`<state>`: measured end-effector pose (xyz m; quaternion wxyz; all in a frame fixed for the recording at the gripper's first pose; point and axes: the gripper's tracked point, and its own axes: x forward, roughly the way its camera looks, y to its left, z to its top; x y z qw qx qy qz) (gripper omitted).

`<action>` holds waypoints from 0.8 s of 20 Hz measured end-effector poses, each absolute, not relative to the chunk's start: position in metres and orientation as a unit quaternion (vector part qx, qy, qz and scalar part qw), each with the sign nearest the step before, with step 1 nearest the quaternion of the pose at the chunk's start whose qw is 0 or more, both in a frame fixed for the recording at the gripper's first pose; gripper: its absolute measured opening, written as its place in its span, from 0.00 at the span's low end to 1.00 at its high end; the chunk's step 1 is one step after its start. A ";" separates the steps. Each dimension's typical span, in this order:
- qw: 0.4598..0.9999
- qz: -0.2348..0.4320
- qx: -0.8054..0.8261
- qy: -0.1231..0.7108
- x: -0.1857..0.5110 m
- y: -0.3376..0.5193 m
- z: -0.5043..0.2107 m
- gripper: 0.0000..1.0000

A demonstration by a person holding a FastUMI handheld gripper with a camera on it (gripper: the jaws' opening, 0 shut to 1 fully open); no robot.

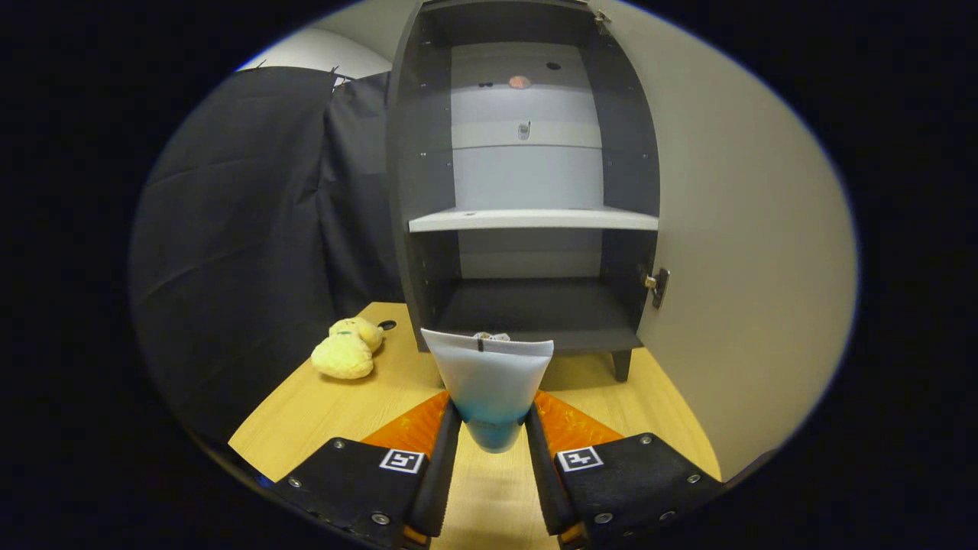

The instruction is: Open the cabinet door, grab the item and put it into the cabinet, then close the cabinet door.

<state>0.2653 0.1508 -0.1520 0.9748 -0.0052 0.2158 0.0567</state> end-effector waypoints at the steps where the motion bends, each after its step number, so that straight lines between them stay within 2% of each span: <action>1: 0.975 0.059 -0.005 0.212 0.270 0.149 -0.141 0.49; 16: 0.985 0.076 0.004 0.154 0.376 0.139 -0.013 0.49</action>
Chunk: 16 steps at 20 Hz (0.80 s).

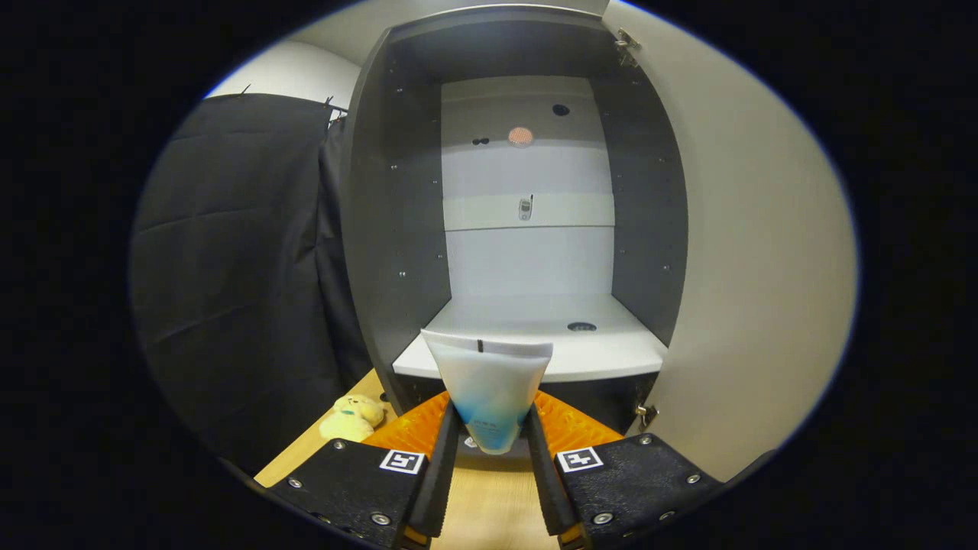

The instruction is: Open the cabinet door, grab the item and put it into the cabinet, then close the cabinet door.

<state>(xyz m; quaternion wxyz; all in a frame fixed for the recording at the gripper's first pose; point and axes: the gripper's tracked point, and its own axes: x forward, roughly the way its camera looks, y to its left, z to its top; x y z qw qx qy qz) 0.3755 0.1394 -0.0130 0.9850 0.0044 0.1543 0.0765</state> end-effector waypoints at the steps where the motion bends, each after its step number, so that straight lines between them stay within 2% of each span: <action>1: 0.985 0.077 0.005 0.153 0.385 0.139 -0.009 0.49; 7: 0.984 0.075 0.016 0.161 0.446 0.140 0.002 0.49; 16: 0.979 0.058 0.018 0.197 0.513 0.131 -0.019 0.49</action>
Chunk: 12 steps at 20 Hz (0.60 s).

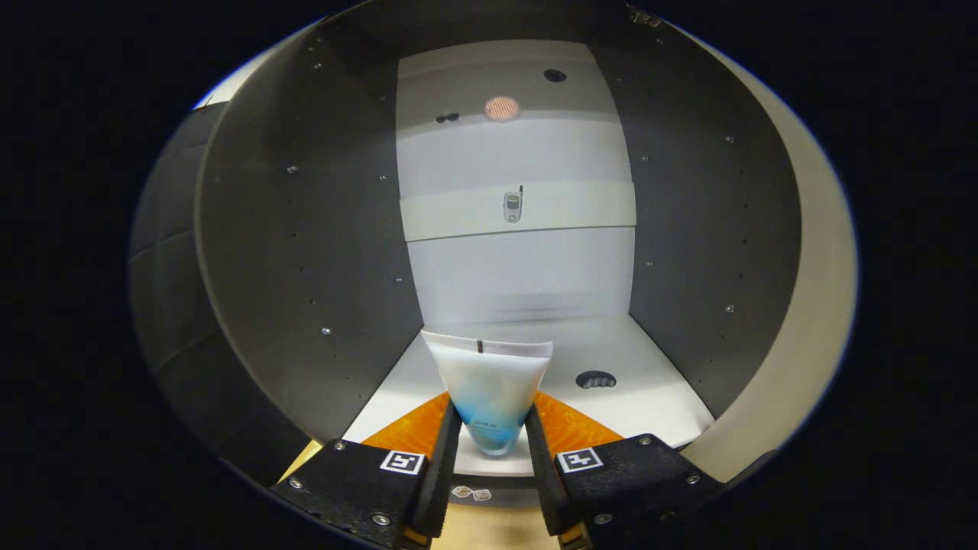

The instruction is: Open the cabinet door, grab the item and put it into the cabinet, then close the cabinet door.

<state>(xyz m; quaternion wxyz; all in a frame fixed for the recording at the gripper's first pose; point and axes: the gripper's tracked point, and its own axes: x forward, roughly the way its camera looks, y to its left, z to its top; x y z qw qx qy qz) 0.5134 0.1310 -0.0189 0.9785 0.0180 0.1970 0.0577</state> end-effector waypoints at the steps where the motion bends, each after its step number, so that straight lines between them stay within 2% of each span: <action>1: 0.978 0.055 0.012 0.199 0.518 0.129 -0.022 0.49; 10: 0.977 0.043 0.004 0.208 0.537 0.122 -0.036 0.51; 11: 0.977 0.044 0.003 0.208 0.536 0.123 -0.036 0.53; 12: 0.977 0.045 0.000 0.209 0.535 0.122 -0.036 0.60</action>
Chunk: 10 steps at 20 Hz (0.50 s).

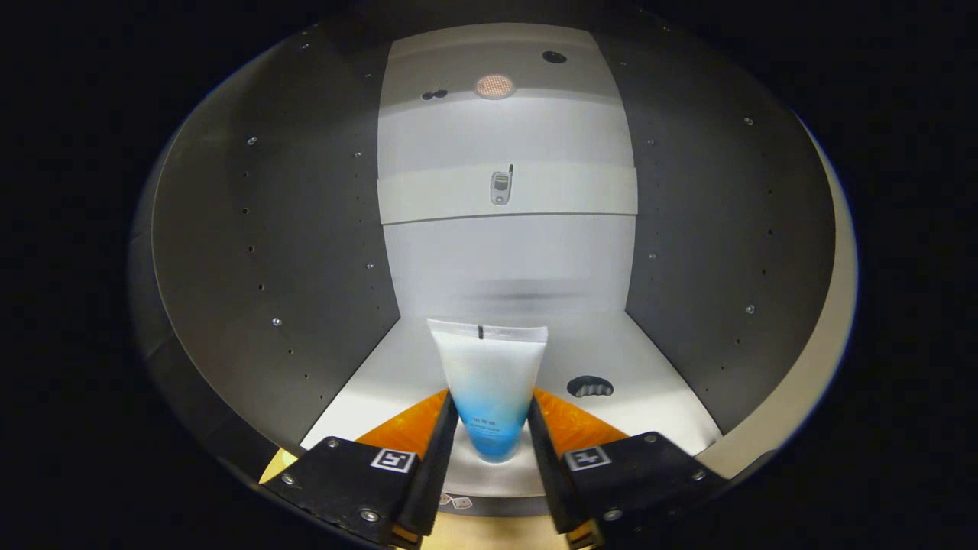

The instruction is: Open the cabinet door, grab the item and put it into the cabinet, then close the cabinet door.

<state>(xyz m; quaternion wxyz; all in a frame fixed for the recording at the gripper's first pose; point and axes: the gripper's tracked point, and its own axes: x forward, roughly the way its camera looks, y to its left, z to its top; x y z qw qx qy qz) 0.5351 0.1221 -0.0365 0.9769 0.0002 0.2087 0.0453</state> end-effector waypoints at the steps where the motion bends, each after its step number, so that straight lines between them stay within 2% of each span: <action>1: 0.977 0.044 -0.005 0.208 0.533 0.120 -0.036 0.67; 2: 0.978 0.040 -0.009 0.203 0.530 0.118 -0.034 0.73; 3: 0.979 0.038 -0.011 0.198 0.526 0.117 -0.030 0.84; 5: 0.982 0.040 -0.004 0.187 0.515 0.118 -0.021 0.93; 10: 0.988 0.041 -0.008 0.152 0.470 0.117 0.006 0.94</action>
